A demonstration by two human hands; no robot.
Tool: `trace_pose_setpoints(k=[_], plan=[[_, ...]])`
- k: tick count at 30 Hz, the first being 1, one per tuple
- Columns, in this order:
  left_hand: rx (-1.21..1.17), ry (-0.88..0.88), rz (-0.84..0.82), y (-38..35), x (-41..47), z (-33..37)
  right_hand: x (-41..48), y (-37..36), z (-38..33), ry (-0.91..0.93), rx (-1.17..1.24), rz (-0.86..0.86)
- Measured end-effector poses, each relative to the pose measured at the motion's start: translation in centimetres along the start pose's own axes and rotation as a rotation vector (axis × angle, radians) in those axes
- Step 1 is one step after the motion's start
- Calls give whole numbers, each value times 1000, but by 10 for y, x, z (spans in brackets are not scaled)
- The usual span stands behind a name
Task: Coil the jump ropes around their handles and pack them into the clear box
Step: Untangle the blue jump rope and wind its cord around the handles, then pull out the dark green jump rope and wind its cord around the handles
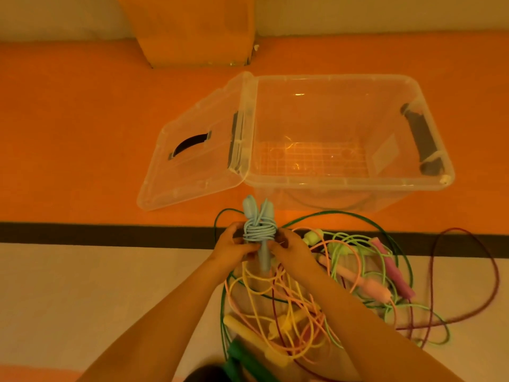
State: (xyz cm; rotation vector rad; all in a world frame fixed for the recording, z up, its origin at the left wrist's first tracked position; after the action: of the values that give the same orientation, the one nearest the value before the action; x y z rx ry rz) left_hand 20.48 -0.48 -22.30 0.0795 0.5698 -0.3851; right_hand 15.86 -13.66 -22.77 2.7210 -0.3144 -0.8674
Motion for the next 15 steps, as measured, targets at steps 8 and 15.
trace_pose_setpoints(k=[8,15], plan=[[-57,24,15,13,7,-15,3,5,23,29,-681,-47],[-58,46,43,21,0,-27,-1,-3,31,55,-1028,-228]])
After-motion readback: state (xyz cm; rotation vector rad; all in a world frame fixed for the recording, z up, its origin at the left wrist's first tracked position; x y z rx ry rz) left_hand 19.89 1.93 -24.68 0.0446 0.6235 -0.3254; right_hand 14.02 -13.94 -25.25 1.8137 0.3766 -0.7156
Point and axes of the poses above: each hand's wrist, its own x-axis towards the middle knuckle, its own y-axis out of the back of the hand, z = x × y, the point moved 8 cm from there along x, towards the middle knuckle, and after that the axes turned 7 degrees about -y, right-handed, at the moved point
